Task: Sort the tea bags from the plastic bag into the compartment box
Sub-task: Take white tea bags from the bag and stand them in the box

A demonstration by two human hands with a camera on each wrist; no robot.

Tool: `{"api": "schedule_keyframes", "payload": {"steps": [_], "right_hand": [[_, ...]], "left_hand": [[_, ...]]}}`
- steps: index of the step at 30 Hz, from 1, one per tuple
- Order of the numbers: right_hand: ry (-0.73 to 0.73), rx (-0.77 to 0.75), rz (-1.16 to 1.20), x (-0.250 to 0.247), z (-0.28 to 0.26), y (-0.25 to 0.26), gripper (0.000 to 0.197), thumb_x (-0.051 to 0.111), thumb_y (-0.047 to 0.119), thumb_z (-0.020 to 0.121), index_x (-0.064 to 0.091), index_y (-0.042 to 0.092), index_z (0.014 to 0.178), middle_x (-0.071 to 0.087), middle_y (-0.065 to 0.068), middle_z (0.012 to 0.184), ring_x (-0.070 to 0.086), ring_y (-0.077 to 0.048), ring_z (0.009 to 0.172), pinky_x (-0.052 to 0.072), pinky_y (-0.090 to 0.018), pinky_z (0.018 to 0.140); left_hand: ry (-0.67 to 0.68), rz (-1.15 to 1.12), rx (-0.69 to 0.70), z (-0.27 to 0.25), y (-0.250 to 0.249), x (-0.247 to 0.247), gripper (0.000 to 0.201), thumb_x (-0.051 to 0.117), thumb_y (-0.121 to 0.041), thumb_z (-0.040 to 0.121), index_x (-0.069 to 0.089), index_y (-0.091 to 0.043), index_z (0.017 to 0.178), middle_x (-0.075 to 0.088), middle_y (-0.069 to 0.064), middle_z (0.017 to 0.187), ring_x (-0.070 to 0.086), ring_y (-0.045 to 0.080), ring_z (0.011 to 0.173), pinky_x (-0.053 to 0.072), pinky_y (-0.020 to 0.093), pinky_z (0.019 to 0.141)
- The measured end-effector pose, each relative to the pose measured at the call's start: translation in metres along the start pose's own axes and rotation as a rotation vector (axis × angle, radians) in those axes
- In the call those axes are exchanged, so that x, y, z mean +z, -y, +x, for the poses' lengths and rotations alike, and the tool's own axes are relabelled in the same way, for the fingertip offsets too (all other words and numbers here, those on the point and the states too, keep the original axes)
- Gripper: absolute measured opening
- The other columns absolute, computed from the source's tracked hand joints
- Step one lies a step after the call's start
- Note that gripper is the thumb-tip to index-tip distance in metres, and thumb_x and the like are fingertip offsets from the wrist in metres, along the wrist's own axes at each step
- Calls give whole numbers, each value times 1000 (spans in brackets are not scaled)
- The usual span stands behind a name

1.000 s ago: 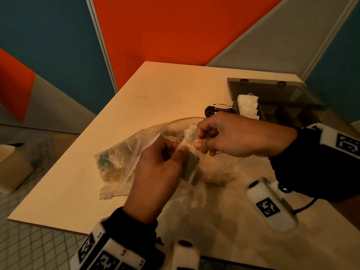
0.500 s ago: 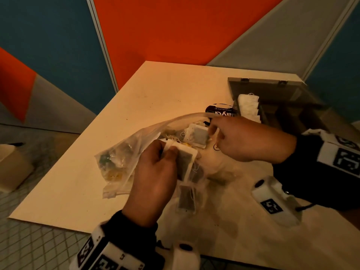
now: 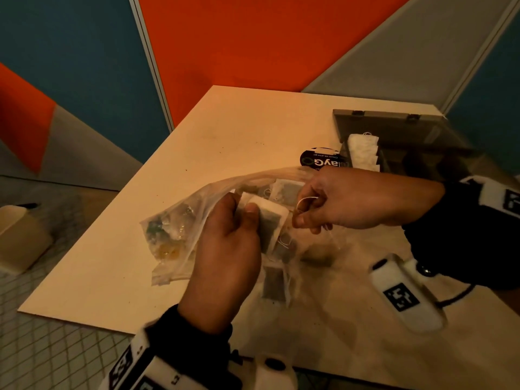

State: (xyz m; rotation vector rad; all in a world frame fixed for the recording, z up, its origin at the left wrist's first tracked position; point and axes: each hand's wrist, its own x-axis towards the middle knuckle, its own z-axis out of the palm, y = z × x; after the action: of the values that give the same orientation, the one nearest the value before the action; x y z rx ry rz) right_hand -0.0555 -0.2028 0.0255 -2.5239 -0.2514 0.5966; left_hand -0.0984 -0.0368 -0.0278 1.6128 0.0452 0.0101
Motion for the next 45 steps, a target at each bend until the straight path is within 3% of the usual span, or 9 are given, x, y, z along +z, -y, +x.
{"api": "schedule_keyframes", "payload": {"steps": [6, 10, 16, 21, 25, 31, 37, 41, 45], "right_hand": [[-211, 110, -236, 0, -6, -8, 8, 70, 25, 87, 74, 19, 84, 71, 4, 74, 66, -10, 71, 51, -26, 63], [-306, 59, -250, -9, -23, 2, 7, 71, 29, 86, 73, 24, 82, 68, 8, 75, 64, -8, 73, 49, -22, 61], [-223, 7, -111, -35, -51, 22, 6, 66, 35, 85, 70, 32, 82, 72, 19, 75, 67, 0, 69, 53, -28, 68], [-141, -57, 8, -55, -70, 33, 12, 61, 31, 85, 70, 24, 83, 75, 14, 76, 64, 3, 54, 45, -15, 44], [-135, -96, 158, -62, -75, 34, 23, 57, 31, 76, 67, 12, 86, 77, 4, 85, 74, -13, 75, 56, -34, 62], [-90, -119, 410, -60, -72, 28, 20, 54, 24, 84, 59, 6, 92, 75, -15, 89, 74, -34, 82, 53, -45, 72], [-90, -41, 550, -55, -63, 32, 15, 53, 19, 93, 57, 6, 99, 75, -17, 86, 74, -33, 79, 61, -39, 65], [-183, 92, 117, -32, -50, 15, 9, 57, 23, 96, 64, 17, 93, 75, -2, 76, 73, -18, 63, 55, -32, 55], [74, 262, -206, 1, -42, -12, 25, 65, 45, 87, 68, 21, 87, 74, 1, 71, 65, -11, 53, 50, -26, 50]], "left_hand": [[-33, -75, -63, -4, -1, 3, 24, 44, -18, 101, 66, -17, 92, 66, -11, 70, 54, -9, 54, 40, 6, 49], [-41, -76, -93, -3, 5, 2, 24, 46, -19, 101, 68, -18, 94, 72, -8, 83, 66, 3, 78, 48, 18, 67], [2, -48, -74, -1, 11, 2, 24, 47, -14, 100, 69, -17, 89, 75, -5, 82, 70, 8, 76, 50, 17, 62], [-21, -35, -55, 3, 13, 3, 22, 49, -14, 99, 68, -14, 86, 70, 2, 76, 63, 6, 60, 46, 13, 50], [-9, 7, -46, 2, 12, 6, 21, 51, -13, 98, 68, -10, 86, 66, 5, 77, 54, 0, 52, 43, 16, 47], [84, -72, -141, -4, 7, 14, 25, 50, -14, 98, 71, -13, 86, 71, 15, 89, 68, 35, 84, 59, 46, 70], [151, -234, -269, -5, 4, 17, 36, 53, -8, 96, 74, -16, 68, 70, 0, 66, 68, 19, 66, 62, 47, 69], [119, -249, -224, -3, 5, 15, 32, 52, -6, 95, 75, -12, 74, 73, 10, 76, 68, 28, 75, 60, 54, 73], [88, -267, -214, -3, 8, 12, 42, 52, -7, 95, 77, -23, 64, 71, 2, 67, 68, 25, 71, 60, 52, 70]]}}
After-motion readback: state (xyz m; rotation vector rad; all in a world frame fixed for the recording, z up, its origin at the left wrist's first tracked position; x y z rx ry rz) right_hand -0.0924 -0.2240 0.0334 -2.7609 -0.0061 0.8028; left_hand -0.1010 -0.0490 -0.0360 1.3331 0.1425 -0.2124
